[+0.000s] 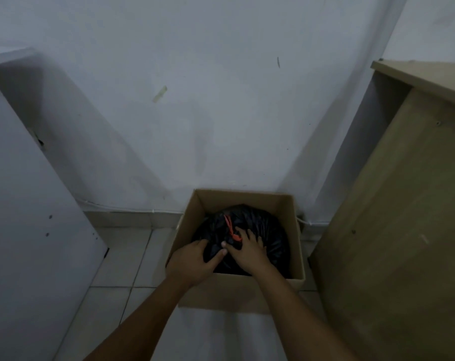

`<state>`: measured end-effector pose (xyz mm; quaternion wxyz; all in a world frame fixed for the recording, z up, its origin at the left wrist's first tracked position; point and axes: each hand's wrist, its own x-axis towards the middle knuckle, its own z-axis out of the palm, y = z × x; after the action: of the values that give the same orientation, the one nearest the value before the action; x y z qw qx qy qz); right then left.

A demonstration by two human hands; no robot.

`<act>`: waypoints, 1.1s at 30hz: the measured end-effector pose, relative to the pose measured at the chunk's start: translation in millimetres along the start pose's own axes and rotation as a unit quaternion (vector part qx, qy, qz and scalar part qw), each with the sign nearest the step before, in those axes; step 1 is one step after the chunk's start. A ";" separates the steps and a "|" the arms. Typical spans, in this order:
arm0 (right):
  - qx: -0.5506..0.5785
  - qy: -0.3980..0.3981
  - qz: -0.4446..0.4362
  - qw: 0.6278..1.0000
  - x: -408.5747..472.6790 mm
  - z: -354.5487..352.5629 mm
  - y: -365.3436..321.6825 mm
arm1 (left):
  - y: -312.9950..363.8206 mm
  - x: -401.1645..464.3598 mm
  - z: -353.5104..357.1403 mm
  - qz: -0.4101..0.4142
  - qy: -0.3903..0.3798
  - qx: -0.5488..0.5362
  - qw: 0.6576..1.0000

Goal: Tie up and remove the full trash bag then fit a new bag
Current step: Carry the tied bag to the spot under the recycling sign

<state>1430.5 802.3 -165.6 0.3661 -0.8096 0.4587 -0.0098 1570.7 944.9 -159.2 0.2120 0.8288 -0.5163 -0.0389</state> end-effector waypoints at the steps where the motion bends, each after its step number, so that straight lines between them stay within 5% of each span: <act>1: 0.003 0.000 0.001 1.000 0.1 0.7 0.5 | 0.1 1.7 -0.4 -0.003 0.000 -0.002 1.000; 14: -0.002 -0.038 -0.033 0.999 5.4 1.0 2.1 | 1.4 -4.6 3.6 -0.039 -0.033 -0.008 0.999; 21: -0.010 0.012 -0.045 0.999 -2.4 -21.5 -1.0 | 2.6 5.5 -6.3 -0.055 -0.100 0.017 0.993; 33: -0.196 0.051 -0.055 0.978 -101.0 -189.3 -113.8 | 102.2 33.8 -211.4 -0.072 -0.169 0.121 0.976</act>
<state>1389.2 802.9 73.7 0.1750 -0.8881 0.4247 0.0188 1560.5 942.7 77.7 0.0168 0.8650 -0.4841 -0.1309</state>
